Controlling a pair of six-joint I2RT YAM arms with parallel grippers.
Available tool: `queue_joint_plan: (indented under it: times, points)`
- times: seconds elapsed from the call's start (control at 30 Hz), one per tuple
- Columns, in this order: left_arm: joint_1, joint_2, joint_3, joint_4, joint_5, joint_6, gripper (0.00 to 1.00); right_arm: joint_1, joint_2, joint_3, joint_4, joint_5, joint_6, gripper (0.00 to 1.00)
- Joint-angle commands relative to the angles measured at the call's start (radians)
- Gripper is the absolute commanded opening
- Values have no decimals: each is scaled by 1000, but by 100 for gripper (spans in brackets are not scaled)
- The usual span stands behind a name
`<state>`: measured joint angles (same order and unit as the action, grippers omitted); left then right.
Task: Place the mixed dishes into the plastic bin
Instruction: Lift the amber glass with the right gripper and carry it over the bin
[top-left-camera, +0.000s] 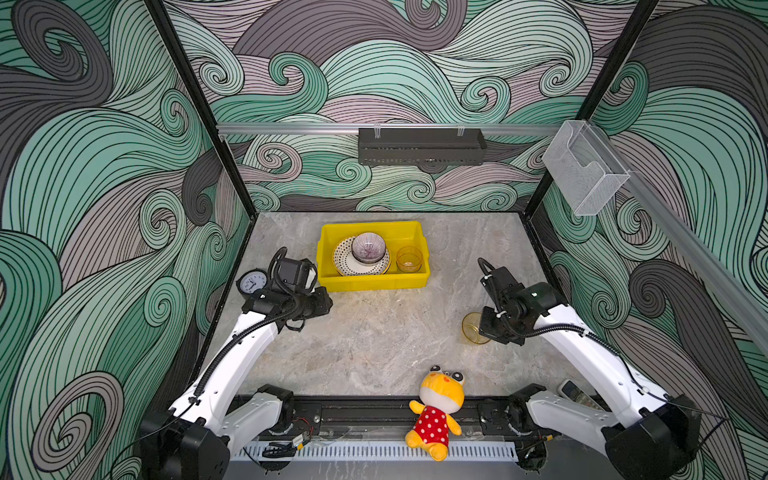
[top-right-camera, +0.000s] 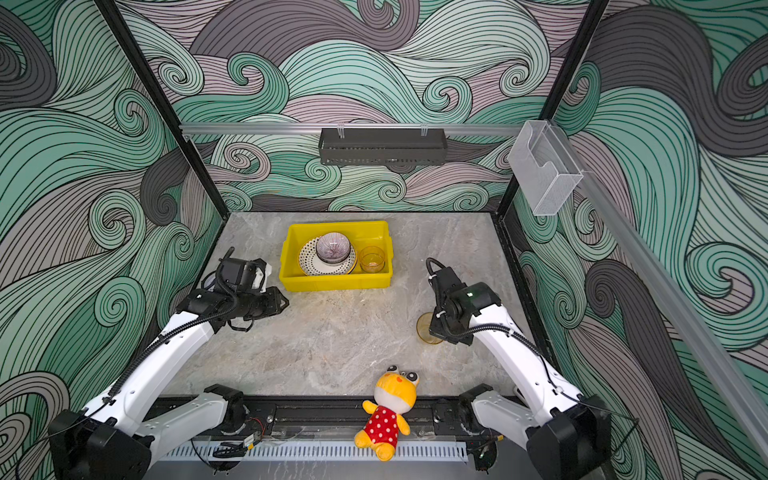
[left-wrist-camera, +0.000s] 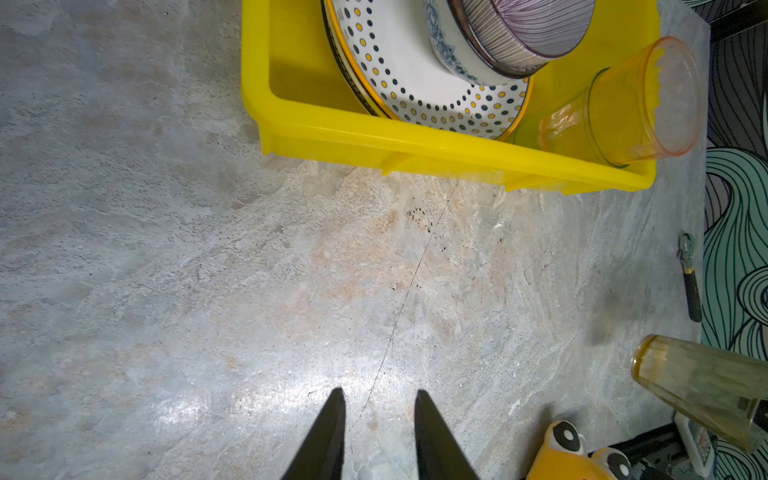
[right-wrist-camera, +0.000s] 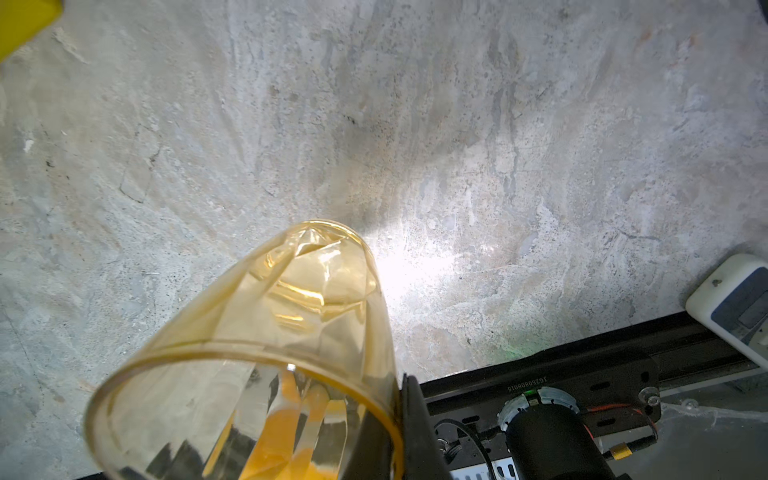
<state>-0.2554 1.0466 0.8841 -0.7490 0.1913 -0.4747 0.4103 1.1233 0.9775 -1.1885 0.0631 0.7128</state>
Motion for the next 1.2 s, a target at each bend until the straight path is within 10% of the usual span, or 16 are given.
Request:
queue_joint_plan:
  times: [0.0,1.17]
  points:
    - [11,15,51,-26,-2,-2,32,-4,18,44,10,18,-20,0]
    - [11,45,120,57,-64,-4,32,24,308,354,119,-51,-95,0]
